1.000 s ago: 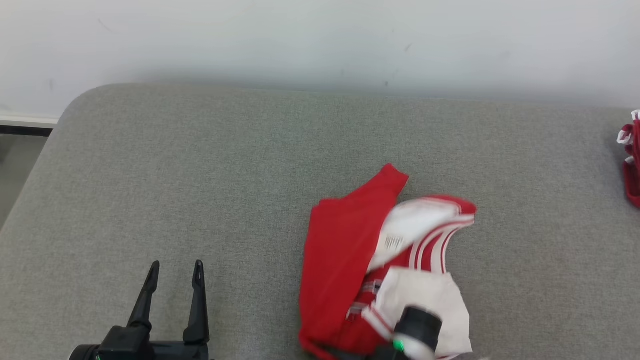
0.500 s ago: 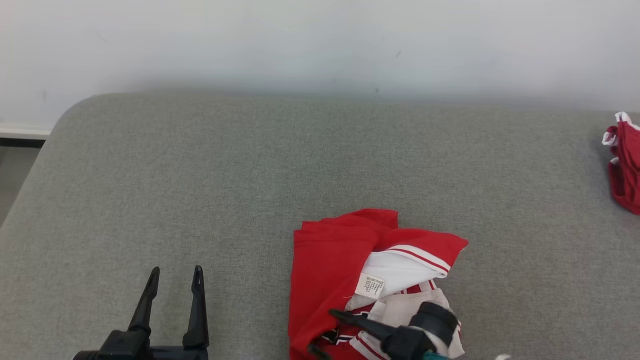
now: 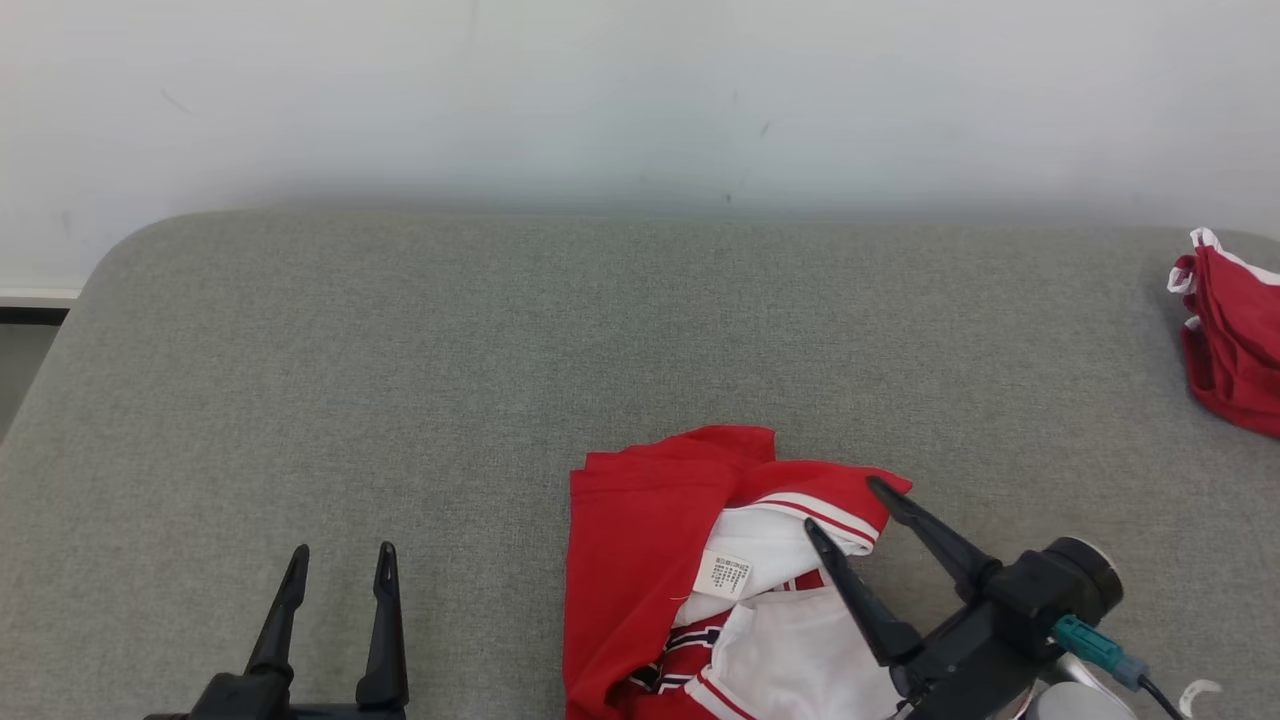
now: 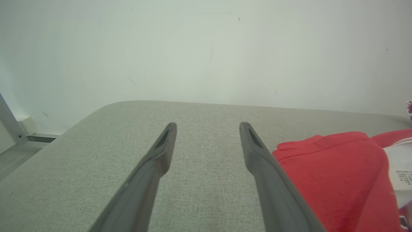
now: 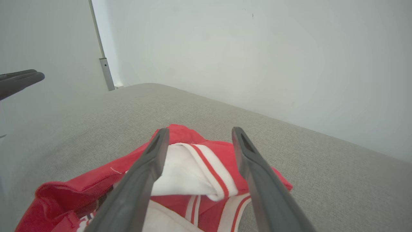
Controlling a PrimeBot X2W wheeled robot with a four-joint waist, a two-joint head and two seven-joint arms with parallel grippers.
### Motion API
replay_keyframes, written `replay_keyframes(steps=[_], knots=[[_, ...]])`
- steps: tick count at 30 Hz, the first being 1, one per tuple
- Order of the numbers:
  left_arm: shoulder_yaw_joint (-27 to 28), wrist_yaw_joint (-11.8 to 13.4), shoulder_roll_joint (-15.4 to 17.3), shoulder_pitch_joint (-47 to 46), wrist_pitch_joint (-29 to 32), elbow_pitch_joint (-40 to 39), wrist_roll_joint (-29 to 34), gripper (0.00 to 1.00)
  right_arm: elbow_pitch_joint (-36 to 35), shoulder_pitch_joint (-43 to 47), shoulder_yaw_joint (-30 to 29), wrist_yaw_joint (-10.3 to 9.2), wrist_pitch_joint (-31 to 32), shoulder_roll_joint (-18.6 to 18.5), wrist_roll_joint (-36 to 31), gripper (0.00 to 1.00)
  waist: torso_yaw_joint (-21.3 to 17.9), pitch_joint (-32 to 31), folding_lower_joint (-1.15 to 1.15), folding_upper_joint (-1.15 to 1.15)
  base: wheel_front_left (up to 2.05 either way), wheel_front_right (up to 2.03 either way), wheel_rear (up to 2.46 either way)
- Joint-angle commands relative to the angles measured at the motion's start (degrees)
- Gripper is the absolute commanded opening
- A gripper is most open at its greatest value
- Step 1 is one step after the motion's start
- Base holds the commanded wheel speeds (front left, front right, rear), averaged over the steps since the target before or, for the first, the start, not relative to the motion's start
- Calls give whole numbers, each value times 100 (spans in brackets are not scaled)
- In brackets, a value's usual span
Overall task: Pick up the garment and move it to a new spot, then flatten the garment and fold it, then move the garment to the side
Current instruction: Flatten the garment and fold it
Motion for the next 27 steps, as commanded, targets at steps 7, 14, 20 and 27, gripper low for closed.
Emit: replay_keyframes(steps=[7,14,20,27], knots=[[9,1,-3,14,-19,-17,9,100,31,238,-347,-15,-25,52,-163,100,44,42,0,0,0,0,0],[-10,20,-4,-4,-19,-24,-32,100,113,527,-741,-15,-25,171,37,100,159,85,0,0,0,0,0],[-23,50,-3,16,-19,-32,-61,100,112,729,-941,-15,-25,389,180,100,160,138,0,0,0,0,0],[-43,44,-2,-68,-19,-1,-30,100,380,768,-953,-15,-25,642,469,100,178,141,0,0,0,0,0]])
